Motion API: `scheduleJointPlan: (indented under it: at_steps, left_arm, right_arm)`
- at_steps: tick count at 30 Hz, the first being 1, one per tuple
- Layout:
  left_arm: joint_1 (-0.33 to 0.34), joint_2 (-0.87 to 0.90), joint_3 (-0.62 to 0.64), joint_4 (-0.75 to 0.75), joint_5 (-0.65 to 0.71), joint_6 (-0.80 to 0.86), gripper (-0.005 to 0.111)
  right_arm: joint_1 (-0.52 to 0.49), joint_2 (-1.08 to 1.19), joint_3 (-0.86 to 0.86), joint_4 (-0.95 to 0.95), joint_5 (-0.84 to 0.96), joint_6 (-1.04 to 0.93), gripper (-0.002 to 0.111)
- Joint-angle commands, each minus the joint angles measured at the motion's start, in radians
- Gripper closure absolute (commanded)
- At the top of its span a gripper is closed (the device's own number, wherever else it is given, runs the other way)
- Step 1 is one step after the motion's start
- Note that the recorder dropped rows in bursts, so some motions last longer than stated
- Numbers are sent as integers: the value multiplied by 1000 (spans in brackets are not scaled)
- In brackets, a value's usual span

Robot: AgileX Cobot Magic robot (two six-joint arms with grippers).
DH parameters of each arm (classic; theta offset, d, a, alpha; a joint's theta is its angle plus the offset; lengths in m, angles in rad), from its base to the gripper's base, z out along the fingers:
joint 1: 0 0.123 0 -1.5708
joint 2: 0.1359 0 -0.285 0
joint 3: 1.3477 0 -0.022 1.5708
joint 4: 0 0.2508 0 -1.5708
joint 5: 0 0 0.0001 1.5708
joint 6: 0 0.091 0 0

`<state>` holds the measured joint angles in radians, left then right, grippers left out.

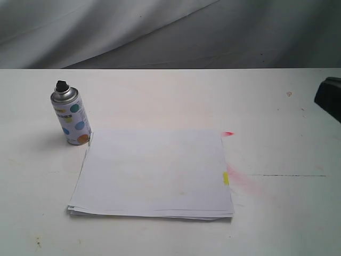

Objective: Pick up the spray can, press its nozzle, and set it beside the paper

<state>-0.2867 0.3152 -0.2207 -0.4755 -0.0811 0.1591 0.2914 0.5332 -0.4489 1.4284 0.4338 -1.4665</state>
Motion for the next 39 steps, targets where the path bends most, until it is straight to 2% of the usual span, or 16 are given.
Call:
scheduleJointPlan:
  at_steps: [1, 15, 20, 23, 29, 32, 35, 37, 39]
  left_arm:
    - [-1, 13, 6, -13, -16, -2, 107]
    - [-1, 13, 6, -13, -20, -2, 107]
    - [-1, 13, 6, -13, -20, -2, 107]
    - [-1, 13, 6, -13, -20, -2, 107]
    - [-1, 13, 6, -13, -20, -2, 107]
    - [-1, 13, 6, -13, -20, -2, 107]
    - [-1, 13, 6, -13, -20, -2, 107]
    - [-1, 13, 6, -13, -20, -2, 107]
    - [-1, 13, 6, -13, -20, 0, 107]
  right_arm:
    - [-2, 56, 46, 186, -119, -151, 108]
    - [-2, 65, 46, 186, -134, -151, 108]
    - [-13, -42, 46, 189, -189, -141, 108]
    - [-64, -139, 68, 196, -158, -117, 108]
    - [-310, -291, 173, 198, 23, -85, 108]
    - [-351, -295, 212, 198, 18, -70, 108]
    - [-350, -292, 246, 198, -73, -60, 108]
    - [-350, -292, 260, 86, -153, 71, 108]
    - [-350, -292, 260, -183, -230, 380, 108]
